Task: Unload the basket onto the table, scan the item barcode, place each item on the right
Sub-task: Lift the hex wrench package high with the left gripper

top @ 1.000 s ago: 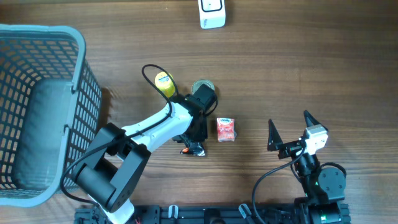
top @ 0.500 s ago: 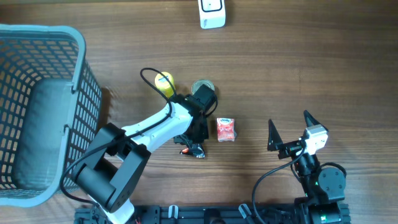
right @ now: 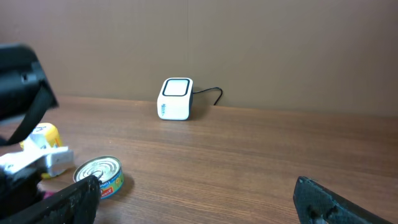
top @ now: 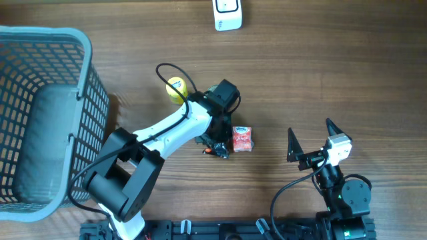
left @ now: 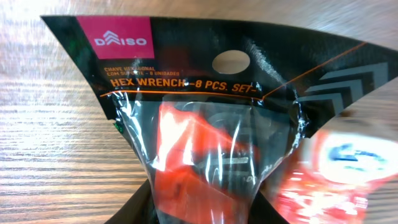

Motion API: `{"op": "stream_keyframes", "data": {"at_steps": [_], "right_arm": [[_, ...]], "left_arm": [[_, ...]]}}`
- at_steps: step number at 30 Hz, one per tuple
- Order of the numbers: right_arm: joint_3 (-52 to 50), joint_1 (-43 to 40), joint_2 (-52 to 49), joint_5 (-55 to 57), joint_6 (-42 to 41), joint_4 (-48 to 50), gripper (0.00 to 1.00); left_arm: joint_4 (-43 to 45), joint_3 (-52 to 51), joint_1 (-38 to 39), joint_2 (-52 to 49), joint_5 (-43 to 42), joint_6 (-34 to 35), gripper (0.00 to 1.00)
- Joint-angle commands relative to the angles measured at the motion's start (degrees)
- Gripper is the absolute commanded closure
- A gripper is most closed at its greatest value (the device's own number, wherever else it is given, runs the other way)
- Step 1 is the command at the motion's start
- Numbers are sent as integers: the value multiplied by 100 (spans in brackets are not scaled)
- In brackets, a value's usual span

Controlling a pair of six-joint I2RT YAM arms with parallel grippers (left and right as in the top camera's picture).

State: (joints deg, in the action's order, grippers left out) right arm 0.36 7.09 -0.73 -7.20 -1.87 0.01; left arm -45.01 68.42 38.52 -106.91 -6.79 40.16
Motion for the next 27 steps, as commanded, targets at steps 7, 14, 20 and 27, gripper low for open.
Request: {"op": "stream_keyframes", "data": {"at_steps": [7,14,20,27], "right_arm": [[-7,22,9,76,33,33,0],[-7,22,9,76,35,33,0],[-7,22,9,76,37,33,0],[-7,22,9,76,35,33,0]], "left_arm": [[61,1003,-457,822,-887,166,71],[772,1115,-1410,1220,-3309,863,71],[1814,1115,-1956,1226,-5309,1366,72],[3545,1115,-2041,1226,-6159,2559,73]]}}
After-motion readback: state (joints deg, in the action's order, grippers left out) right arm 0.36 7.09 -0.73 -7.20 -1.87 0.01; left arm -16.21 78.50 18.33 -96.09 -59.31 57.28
